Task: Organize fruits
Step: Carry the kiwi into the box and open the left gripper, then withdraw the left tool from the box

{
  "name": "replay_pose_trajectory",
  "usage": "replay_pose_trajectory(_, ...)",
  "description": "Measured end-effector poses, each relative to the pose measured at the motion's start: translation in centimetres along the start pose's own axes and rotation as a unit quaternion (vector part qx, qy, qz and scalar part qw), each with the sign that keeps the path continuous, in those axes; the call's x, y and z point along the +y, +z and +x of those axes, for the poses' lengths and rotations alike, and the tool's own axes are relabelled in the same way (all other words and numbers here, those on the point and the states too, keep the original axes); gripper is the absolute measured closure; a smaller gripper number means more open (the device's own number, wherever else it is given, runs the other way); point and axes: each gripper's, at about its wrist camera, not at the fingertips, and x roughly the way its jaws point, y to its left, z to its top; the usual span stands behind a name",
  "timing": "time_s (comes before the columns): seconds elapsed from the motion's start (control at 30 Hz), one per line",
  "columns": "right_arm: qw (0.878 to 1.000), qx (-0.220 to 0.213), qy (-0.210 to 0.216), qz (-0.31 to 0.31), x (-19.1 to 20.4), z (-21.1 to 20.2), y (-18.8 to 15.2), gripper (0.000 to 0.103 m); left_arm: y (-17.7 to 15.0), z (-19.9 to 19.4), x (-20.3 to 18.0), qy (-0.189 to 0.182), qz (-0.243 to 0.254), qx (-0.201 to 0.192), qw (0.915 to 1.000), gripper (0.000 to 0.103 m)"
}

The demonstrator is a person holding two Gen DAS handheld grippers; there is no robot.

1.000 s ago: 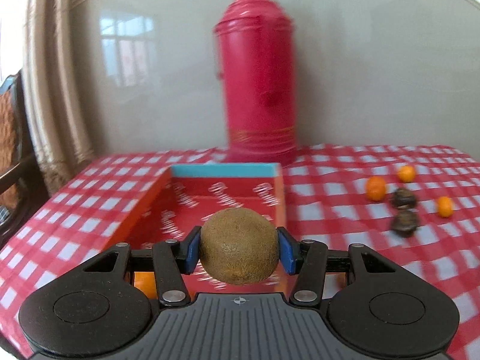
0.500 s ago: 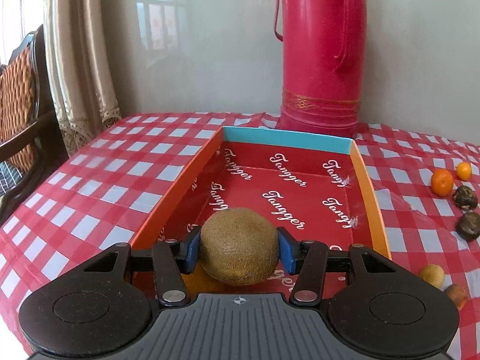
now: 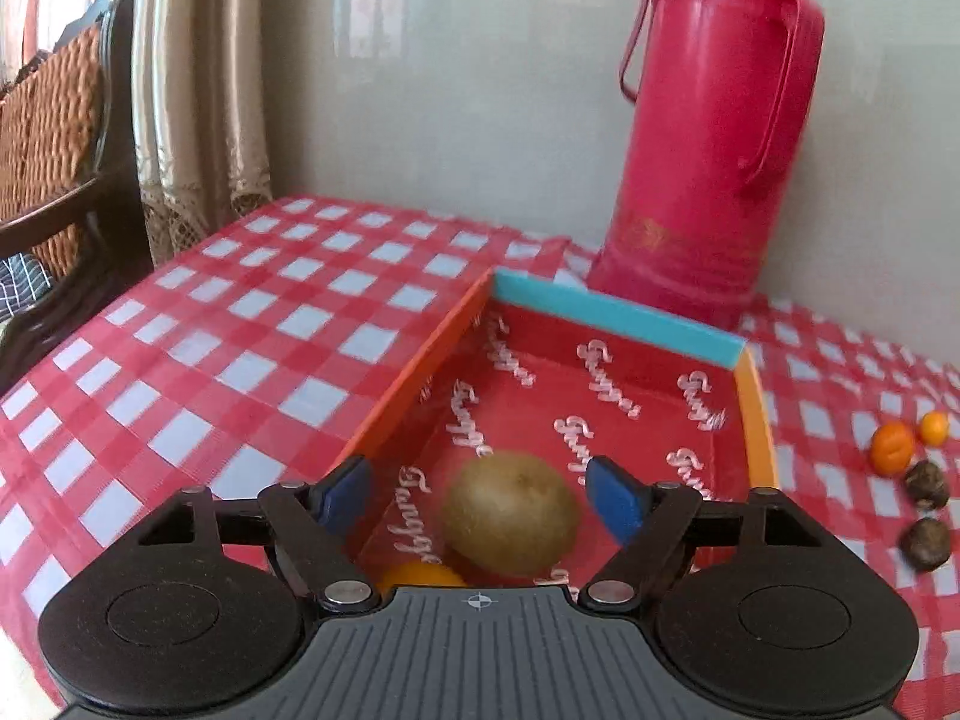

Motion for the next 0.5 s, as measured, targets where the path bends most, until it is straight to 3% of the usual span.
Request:
replay_pose_trajectory(0.4, 1.0, -0.005, 0.012, -0.002, 0.6, -0.2, 0.1, 0.006, -0.1, -5.5, 3.3, -0.001, 0.005, -0.052, 0.9986, 0.024)
replay_pose_trajectory(0.5, 1.0, -0.007, 0.017, -0.003, 0.9, -0.3, 0.1, 0.006, -1.1, -7.0, 4.4, 0.009, 0.006, -0.069, 0.9975, 0.011)
